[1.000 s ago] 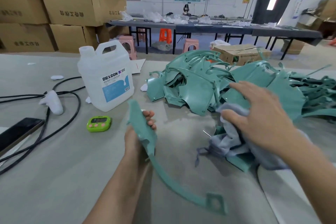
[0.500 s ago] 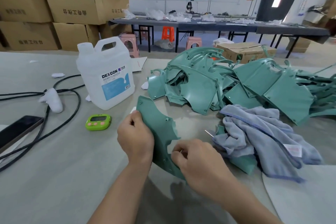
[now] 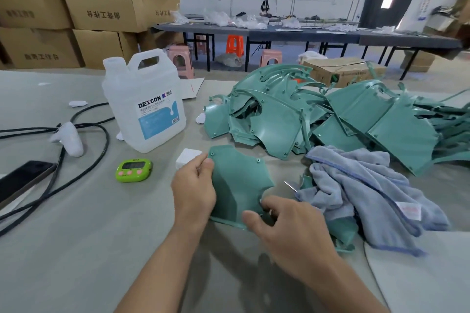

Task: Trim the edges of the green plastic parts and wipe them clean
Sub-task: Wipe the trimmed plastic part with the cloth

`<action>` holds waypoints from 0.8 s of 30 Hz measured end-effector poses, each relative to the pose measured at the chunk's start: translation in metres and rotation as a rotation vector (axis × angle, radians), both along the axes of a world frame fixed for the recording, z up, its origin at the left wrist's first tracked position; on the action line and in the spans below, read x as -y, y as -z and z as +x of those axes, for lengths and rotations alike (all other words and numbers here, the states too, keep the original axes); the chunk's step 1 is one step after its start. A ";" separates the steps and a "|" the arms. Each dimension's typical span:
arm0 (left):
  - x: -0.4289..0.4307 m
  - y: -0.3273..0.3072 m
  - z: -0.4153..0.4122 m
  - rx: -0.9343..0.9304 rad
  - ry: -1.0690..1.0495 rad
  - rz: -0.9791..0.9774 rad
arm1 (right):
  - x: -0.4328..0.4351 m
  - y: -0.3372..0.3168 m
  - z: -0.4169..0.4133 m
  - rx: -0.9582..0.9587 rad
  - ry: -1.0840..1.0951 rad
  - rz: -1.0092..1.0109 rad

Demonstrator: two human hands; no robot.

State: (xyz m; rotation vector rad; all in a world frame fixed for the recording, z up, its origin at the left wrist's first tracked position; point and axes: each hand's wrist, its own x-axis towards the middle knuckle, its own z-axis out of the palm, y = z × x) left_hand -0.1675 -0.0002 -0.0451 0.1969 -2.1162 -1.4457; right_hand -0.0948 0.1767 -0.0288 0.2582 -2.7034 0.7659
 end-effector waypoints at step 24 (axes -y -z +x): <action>-0.022 -0.016 0.034 -0.212 0.181 -0.445 | -0.025 -0.025 -0.007 0.632 -0.145 -1.143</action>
